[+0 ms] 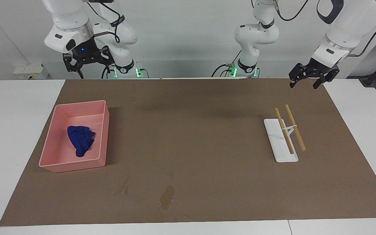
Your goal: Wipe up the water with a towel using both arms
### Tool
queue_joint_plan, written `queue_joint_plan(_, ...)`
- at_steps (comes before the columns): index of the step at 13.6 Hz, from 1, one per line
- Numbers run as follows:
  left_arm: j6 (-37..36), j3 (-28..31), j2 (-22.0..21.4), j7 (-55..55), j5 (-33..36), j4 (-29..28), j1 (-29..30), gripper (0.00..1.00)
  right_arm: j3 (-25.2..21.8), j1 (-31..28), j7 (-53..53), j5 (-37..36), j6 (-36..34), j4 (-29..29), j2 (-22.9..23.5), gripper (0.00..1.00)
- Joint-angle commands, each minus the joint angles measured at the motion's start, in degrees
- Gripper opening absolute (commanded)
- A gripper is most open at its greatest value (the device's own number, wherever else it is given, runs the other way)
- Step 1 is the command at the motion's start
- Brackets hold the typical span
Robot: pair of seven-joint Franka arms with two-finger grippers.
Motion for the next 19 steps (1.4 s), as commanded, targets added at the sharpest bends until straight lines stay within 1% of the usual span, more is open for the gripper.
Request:
queue_joint_plan(1,-0.7,0.5,-0.2,-0.4,0.6,-0.2,-0.6,1.00,-1.6,2.1,3.7,1.6,3.5,-1.4,-0.2,1.00)
queue_joint_plan(2,-0.6,0.4,-0.2,-0.7,0.6,-0.2,-0.7,1.00,-4.3,3.7,3.8,1.5,5.1,-0.8,0.4,1.00)
queue_joint_plan(3,-0.6,0.4,-0.2,-0.4,0.6,-0.2,-1.0,1.00,-8.5,7.0,3.7,1.5,5.7,-0.6,1.0,1.00)
queue_joint_plan(5,-0.5,0.4,-0.3,0.0,0.6,0.0,-0.7,1.00,-20.0,17.6,3.6,1.5,6.3,-0.7,1.3,1.00)
queue_joint_plan(6,-0.3,0.5,-0.3,-0.4,0.7,0.5,-0.7,1.00,-22.3,19.6,3.4,1.6,7.1,-1.4,1.4,1.00)
queue_joint_plan(9,-0.3,0.4,0.0,-0.2,3.4,1.4,-0.6,1.00,-22.3,20.0,3.6,1.6,7.0,-1.6,0.9,1.00)
queue_joint_plan(10,-0.4,0.4,0.0,-0.1,3.4,1.6,-0.2,1.00,-22.3,20.1,3.6,1.0,7.7,-1.7,0.9,1.00)
queue_joint_plan(11,-0.4,0.3,-0.1,-0.1,3.2,1.6,-0.2,1.00,-22.3,19.9,3.6,0.9,10.1,-1.0,1.5,1.00)
queue_joint_plan(12,-0.3,0.3,-0.2,-0.5,3.0,1.5,-0.2,1.00,-22.4,19.4,3.6,0.6,9.6,0.1,2.8,1.00)
queue_joint_plan(14,-0.3,0.3,-0.3,-0.6,2.6,1.5,-0.2,1.00,-22.6,19.3,3.6,0.5,3.6,7.1,7.0,1.00)
queue_joint_plan(18,-0.3,0.3,-0.3,-0.3,2.6,1.4,-0.2,1.00,-22.6,19.3,3.9,1.1,3.3,6.4,6.8,1.00)
queue_joint_plan(19,-0.3,0.3,-0.3,-0.3,2.5,1.4,-0.2,1.00,-22.7,18.3,3.8,1.8,3.0,6.4,6.8,1.00)
